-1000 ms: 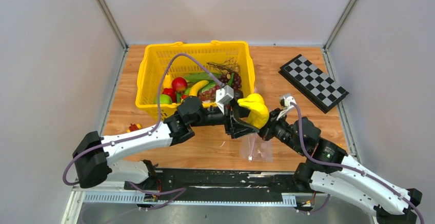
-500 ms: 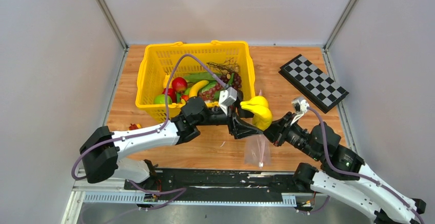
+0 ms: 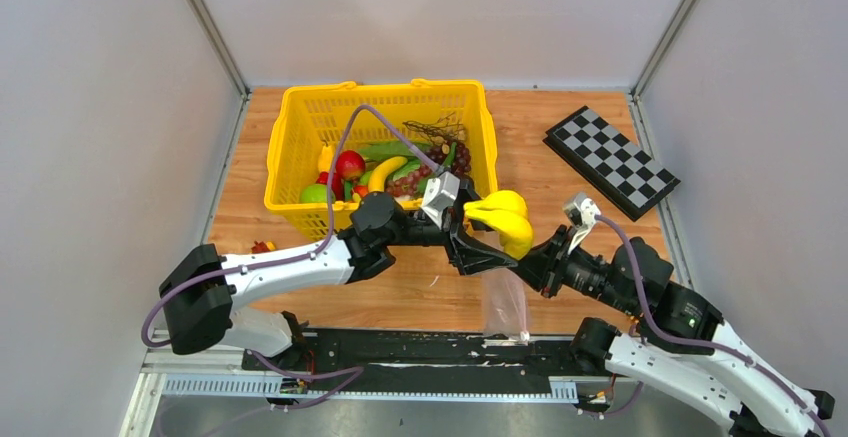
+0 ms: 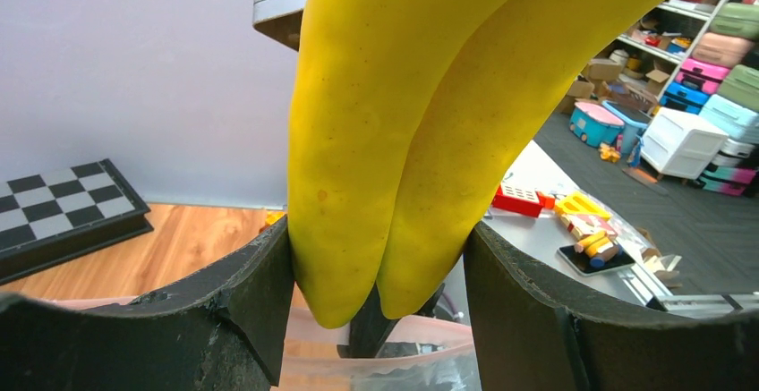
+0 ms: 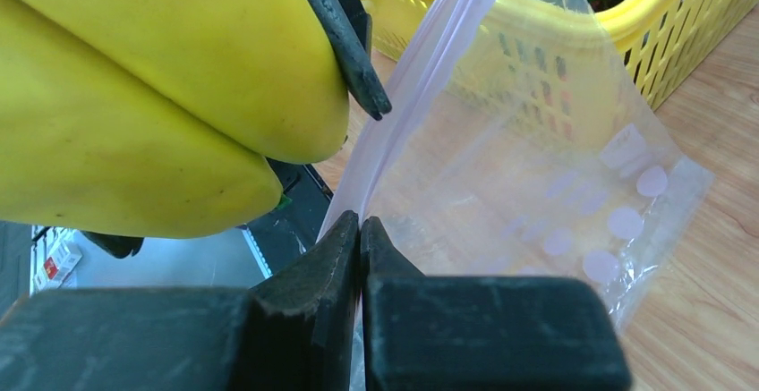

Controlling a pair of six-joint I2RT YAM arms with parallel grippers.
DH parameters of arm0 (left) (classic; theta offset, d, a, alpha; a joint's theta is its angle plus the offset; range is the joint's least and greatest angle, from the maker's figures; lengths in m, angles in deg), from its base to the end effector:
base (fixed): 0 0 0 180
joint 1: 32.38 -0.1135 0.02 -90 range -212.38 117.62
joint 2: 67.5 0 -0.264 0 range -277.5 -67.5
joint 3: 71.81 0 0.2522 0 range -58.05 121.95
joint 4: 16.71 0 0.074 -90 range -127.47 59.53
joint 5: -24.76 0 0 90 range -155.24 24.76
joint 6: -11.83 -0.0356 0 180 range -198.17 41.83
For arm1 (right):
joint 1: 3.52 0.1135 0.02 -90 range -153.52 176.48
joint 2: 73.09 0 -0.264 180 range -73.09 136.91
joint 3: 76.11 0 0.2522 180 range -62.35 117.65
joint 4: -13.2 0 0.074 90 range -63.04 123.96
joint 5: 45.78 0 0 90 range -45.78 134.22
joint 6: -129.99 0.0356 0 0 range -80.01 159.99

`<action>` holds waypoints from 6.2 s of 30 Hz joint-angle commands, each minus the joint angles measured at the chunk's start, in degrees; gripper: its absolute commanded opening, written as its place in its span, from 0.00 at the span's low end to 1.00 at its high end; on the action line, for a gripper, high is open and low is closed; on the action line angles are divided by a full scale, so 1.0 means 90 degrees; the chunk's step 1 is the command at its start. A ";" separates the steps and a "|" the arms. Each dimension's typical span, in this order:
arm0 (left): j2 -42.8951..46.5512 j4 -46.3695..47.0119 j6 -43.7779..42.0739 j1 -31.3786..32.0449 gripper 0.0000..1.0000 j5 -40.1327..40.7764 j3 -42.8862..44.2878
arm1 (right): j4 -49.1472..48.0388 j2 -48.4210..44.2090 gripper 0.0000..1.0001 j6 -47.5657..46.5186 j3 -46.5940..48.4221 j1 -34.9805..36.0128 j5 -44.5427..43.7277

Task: Place the food in the zip-top bag and seal the zipper
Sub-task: Place the fake fruit in the zipper food storage bag.

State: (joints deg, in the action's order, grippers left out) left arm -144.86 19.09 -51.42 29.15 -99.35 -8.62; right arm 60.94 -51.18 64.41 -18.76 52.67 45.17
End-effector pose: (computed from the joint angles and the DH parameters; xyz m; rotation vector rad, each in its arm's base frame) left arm 0.1269 -0.2758 0.3475 0.9682 1.0868 -1.6521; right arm 0.0483 0.0731 0.3349 -0.5336 1.8286 1.0045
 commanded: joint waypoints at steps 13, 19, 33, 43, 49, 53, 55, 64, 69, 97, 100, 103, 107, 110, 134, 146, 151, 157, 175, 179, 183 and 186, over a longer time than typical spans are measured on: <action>0.0048 -0.0487 -0.0696 0.0104 0.02 -0.0043 0.0308 | 0.0223 -0.0167 0.06 -0.0317 0.0584 0.0028 0.0429; 0.0041 -0.0755 -0.0960 0.0099 0.02 0.0186 0.0299 | 0.0228 -0.0315 0.05 -0.0348 0.0569 0.0027 0.0497; 0.0178 -0.1737 -0.1650 0.0099 0.02 0.0727 0.0327 | 0.0312 -0.0597 0.06 -0.0147 0.0674 0.0027 -0.0298; 0.0034 -0.1762 -0.1649 0.0200 0.09 0.0891 0.0197 | -0.0066 -0.1143 0.06 0.0389 0.0470 0.0021 -0.1251; -0.0184 -0.1847 -0.1657 0.0377 0.20 0.0621 0.0733 | -0.0148 -0.0702 0.06 0.0329 0.0487 0.0026 -0.0855; -0.0393 -0.1142 -0.1252 0.0399 0.23 0.0420 0.0746 | -0.0413 -0.0713 0.06 0.0388 0.0352 0.0027 -0.0899; -0.0511 -0.0630 -0.0957 0.0408 0.23 0.0345 0.0667 | -0.0489 -0.0769 0.06 0.0439 0.0291 0.0027 -0.0984; -0.0682 0.0812 -0.0123 0.0409 0.22 0.0397 0.0324 | -0.0298 -0.0885 0.05 0.0531 0.0222 0.0027 -0.1301; -0.0169 0.0231 -0.0522 0.0407 0.20 0.0674 0.0257 | 0.0026 -0.0798 0.05 0.0474 0.0252 0.0027 -0.1387; 0.1399 -0.6496 -0.1752 0.0427 0.12 0.3700 0.0357 | -0.0628 0.0336 0.04 0.0086 0.0010 0.0027 -0.1105; 0.1547 -0.5938 -0.1659 0.0486 0.13 0.3693 0.0297 | -0.0689 0.0330 0.04 0.0165 -0.0107 0.0026 -0.1226; 0.1957 -0.5549 -0.1632 0.0489 0.14 0.3670 0.0284 | -0.0650 0.0302 0.04 0.0180 -0.0169 0.0026 -0.1271; 0.2338 -0.4665 -0.1691 0.0487 0.17 0.3090 0.0356 | -0.0641 0.0284 0.04 0.0233 -0.0195 0.0027 -0.1242; 0.2234 -0.3654 -0.1692 0.0487 0.18 0.2462 0.0308 | -0.0669 0.0247 0.04 0.0252 -0.0187 0.0027 -0.1213; 0.0521 -0.0183 -0.1777 0.0487 0.20 0.0959 0.0167 | -0.0097 -0.0742 0.06 -0.0036 0.0340 0.0022 -0.0440; -0.0023 -0.0133 -0.1741 0.0487 0.22 0.0166 0.0580 | 0.0027 -0.0620 0.05 -0.0159 0.0616 0.0026 -0.0052; 0.0006 -0.0414 -0.2048 0.0488 0.22 0.0207 0.0427 | -0.0009 -0.0654 0.05 -0.0203 0.0689 0.0024 0.0131; -0.0010 -0.0907 -0.2390 0.0487 0.22 0.0484 0.0406 | -0.0074 -0.0709 0.05 -0.0205 0.0834 0.0032 0.0266; 0.0090 -0.1422 -0.3265 0.0487 0.24 0.1941 0.0065 | -0.0357 -0.0735 0.06 -0.0076 0.0890 0.0031 0.0567; 0.0072 -0.1544 -0.3328 0.0487 0.24 0.1960 0.0094 | -0.0327 -0.0717 0.05 -0.0059 0.0926 0.0032 0.0470; 0.0066 -0.1601 -0.3347 0.0489 0.24 0.2057 -0.0004 | -0.0338 -0.0800 0.05 -0.0056 0.1012 0.0028 0.0424; 0.0037 -0.1667 -0.3367 0.0487 0.24 0.2135 -0.0071 | -0.0404 -0.0820 0.05 -0.0006 0.0976 0.0027 0.0451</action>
State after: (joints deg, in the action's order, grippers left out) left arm -143.46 9.12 -78.50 34.40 -85.67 -7.42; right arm 64.63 -57.34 62.23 -13.21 52.21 43.81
